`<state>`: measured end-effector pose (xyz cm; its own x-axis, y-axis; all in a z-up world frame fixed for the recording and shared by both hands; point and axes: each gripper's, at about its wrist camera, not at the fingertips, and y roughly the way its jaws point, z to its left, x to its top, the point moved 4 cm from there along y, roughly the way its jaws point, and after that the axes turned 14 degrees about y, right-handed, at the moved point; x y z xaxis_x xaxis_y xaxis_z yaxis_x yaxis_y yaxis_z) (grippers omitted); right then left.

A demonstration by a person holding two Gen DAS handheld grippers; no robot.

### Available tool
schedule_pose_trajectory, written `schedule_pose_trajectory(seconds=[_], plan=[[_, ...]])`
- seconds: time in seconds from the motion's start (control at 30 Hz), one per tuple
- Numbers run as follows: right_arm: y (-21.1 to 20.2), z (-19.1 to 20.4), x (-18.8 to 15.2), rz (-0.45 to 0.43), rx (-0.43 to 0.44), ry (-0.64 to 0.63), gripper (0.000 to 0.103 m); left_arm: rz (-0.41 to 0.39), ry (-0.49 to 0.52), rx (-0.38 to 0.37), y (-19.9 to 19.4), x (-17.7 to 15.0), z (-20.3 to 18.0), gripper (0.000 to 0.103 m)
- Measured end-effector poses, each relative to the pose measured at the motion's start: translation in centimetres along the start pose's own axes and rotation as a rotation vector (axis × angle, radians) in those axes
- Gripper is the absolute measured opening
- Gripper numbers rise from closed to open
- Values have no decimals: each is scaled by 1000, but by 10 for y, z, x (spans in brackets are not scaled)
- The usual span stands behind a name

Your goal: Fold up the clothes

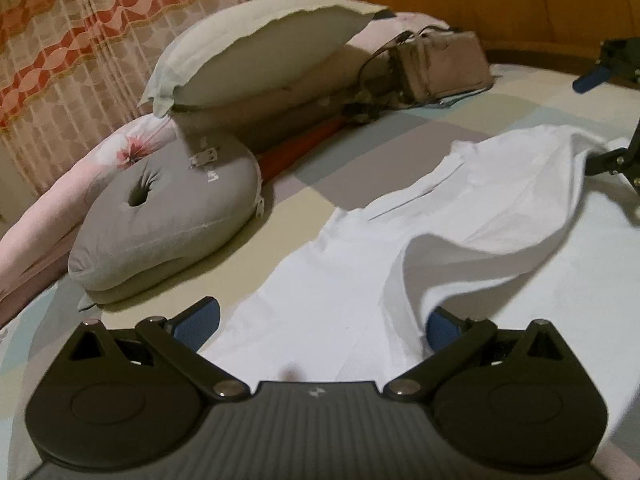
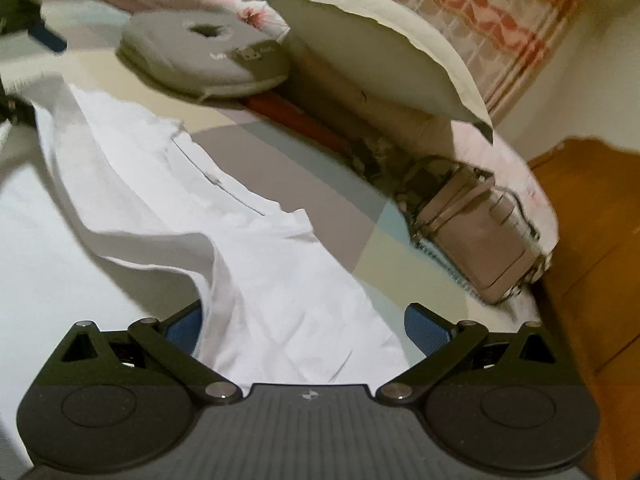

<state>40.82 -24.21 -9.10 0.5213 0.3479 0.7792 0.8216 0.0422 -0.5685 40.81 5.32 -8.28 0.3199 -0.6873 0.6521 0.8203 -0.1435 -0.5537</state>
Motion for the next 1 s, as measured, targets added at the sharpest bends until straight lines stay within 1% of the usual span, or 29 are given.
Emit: schedule_pose_trajectory(seconds=[0.07, 0.2, 0.3, 0.4, 0.47, 0.53, 0.6, 0.7, 0.8, 0.83, 0.87, 0.93, 1.0], plan=[[1, -7, 5, 5, 3, 26, 103, 3, -20, 4, 2, 5, 7, 102], [22, -21, 19, 18, -15, 78, 103, 12, -75, 6, 21, 17, 23, 102], [44, -34, 31, 35, 24, 143, 103, 26, -125, -22, 42, 26, 36, 102], [60, -49, 42, 41, 72, 232, 103, 32, -180, -25, 58, 34, 52, 102], [66, -61, 49, 42, 86, 290, 103, 32, -204, -12, 62, 38, 63, 102], [63, -71, 54, 25, 80, 314, 103, 25, -215, 5, 59, 41, 71, 102], [52, -78, 57, -3, 72, 316, 103, 13, -201, 39, 49, 41, 78, 102], [33, -86, 59, -47, 39, 287, 103, 16, -174, 90, 34, 40, 90, 102], [13, -92, 58, -70, 41, 287, 103, 12, -176, 120, 16, 35, 104, 102], [7, -92, 56, -71, 60, 292, 103, 3, -193, 113, 9, 33, 108, 102], [2, -90, 52, -68, 93, 300, 103, -10, -219, 83, 0, 30, 110, 102], [-9, -86, 44, -62, 160, 316, 103, -39, -266, 3, -13, 24, 108, 102], [-16, -77, 33, -46, 243, 332, 103, -51, -303, -113, -17, 17, 96, 102]])
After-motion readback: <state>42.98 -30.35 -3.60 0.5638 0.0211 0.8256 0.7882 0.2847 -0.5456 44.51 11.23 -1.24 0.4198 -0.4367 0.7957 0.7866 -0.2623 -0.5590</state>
